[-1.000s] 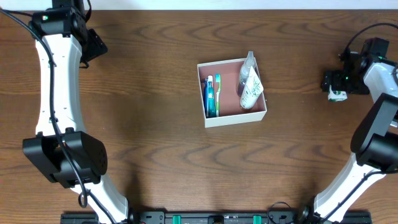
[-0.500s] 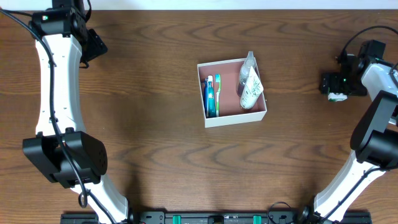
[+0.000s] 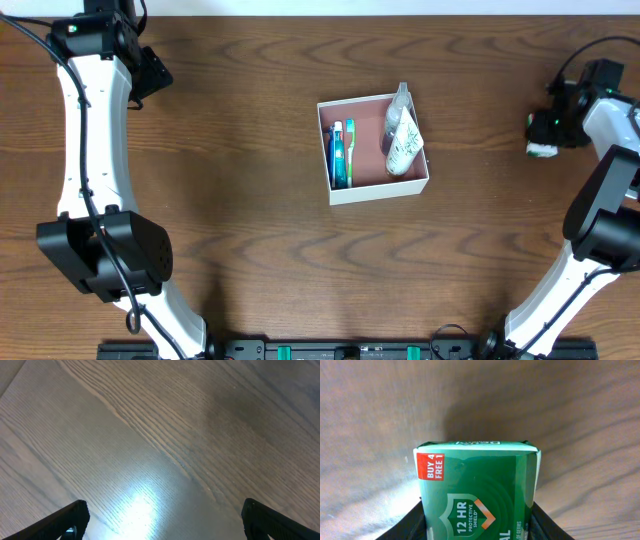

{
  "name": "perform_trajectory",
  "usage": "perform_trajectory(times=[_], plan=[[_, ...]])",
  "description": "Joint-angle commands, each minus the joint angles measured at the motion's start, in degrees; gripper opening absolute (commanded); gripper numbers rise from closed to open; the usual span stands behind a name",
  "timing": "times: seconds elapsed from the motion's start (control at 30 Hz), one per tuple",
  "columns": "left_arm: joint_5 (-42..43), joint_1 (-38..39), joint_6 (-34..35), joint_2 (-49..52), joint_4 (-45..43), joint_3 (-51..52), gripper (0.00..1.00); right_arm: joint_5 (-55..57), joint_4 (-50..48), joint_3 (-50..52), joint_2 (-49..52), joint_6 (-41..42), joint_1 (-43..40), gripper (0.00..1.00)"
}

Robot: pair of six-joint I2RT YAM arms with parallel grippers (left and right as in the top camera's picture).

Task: Pack container
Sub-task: 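Lift the soap box and carry it over the white box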

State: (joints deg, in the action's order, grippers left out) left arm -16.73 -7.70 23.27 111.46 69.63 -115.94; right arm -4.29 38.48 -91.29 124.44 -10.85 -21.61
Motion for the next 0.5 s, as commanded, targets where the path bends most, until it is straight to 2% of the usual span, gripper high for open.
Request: perform_trajectory(times=[0.0, 0.13, 0.27, 0.47], plan=[[-0.7, -0.11, -0.5, 0.42, 0.17, 0.37, 0.98, -0.28, 1.36, -8.41, -0.7, 3.39, 0.59, 0.3], [-0.7, -0.11, -0.52, 0.42, 0.17, 0.37, 0.98, -1.25, 7.52, -19.61, -1.27, 5.55, 1.27, 0.28], [-0.7, -0.11, -0.52, 0.42, 0.17, 0.37, 0.98, -9.33, 15.08, -34.25, -1.33, 6.73, 3.72, 0.26], [-0.7, -0.11, -0.52, 0.42, 0.17, 0.37, 0.98, -15.78, 21.4, -52.59, -1.33, 9.11, 12.83, 0.22]])
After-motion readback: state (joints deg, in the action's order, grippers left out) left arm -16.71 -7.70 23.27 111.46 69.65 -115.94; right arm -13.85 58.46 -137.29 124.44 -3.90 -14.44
